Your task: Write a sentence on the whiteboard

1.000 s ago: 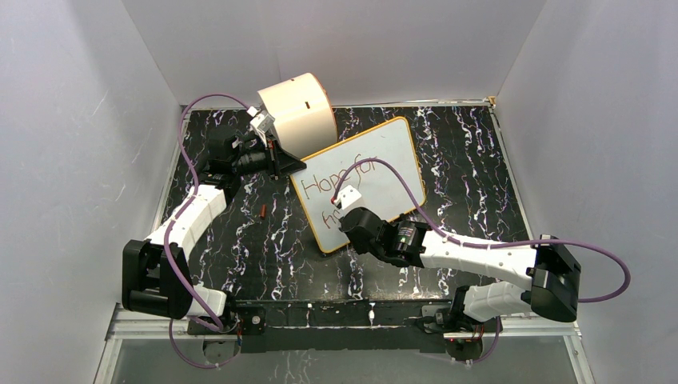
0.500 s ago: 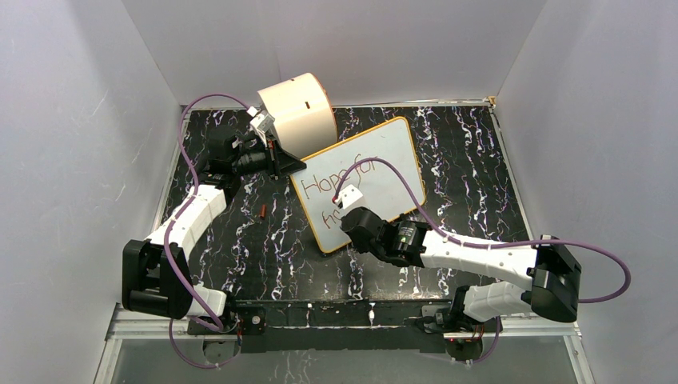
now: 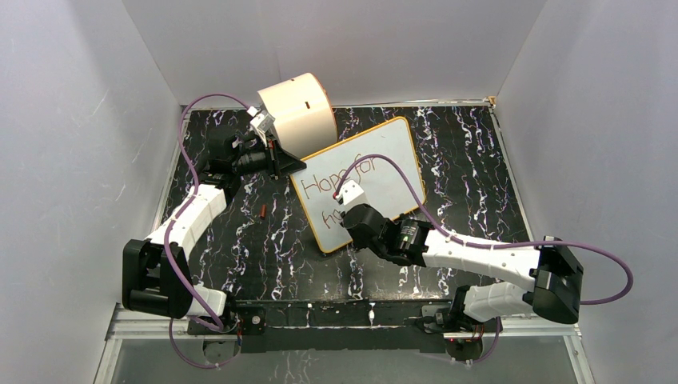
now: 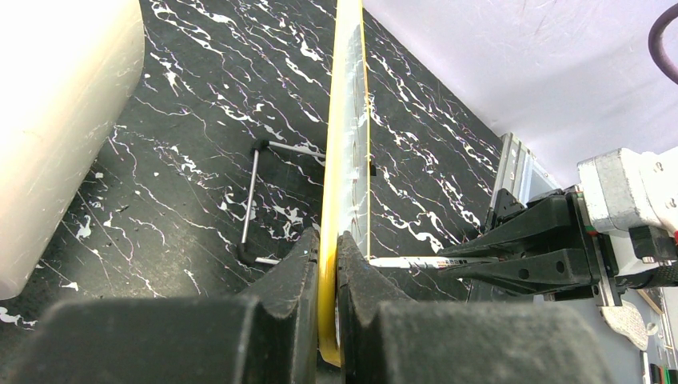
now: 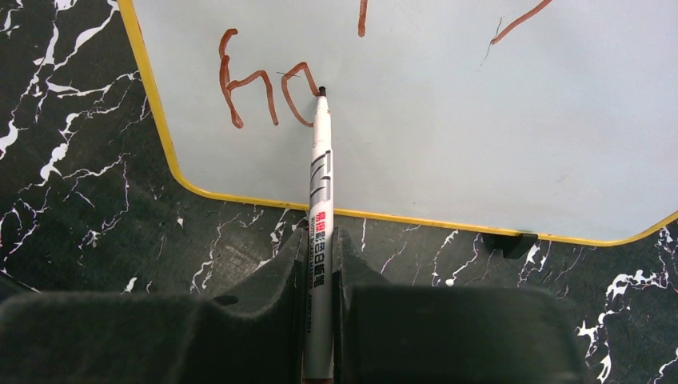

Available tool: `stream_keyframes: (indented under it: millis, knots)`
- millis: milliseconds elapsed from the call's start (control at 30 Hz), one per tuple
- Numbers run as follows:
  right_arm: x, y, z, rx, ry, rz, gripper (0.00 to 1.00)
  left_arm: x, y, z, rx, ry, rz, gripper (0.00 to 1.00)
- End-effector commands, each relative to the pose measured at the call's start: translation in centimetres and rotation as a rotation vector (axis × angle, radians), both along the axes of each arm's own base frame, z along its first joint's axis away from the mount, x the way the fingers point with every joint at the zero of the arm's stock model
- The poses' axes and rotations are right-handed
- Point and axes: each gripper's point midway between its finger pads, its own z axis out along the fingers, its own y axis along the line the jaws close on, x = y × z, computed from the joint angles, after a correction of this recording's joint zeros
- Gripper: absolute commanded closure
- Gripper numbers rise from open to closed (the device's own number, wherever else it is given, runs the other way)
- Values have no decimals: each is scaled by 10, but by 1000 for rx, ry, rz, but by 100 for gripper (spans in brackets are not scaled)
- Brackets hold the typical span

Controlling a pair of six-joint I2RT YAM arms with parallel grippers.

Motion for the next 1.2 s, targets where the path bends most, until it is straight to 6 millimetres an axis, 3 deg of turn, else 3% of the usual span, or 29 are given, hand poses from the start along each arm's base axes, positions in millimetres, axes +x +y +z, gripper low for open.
stream_keyframes:
  millis: [0,433,1167]
  knots:
    - [17,13,31,102,-78,-32,100,-2,-1,-30,62,64,8,100]
    - [4,0,4,30,3,-22,100,-1,-1,-32,62,71,5,100]
    - [-2,-17,-11,-34,36,-44,100,-1,0,-32,66,66,9,100]
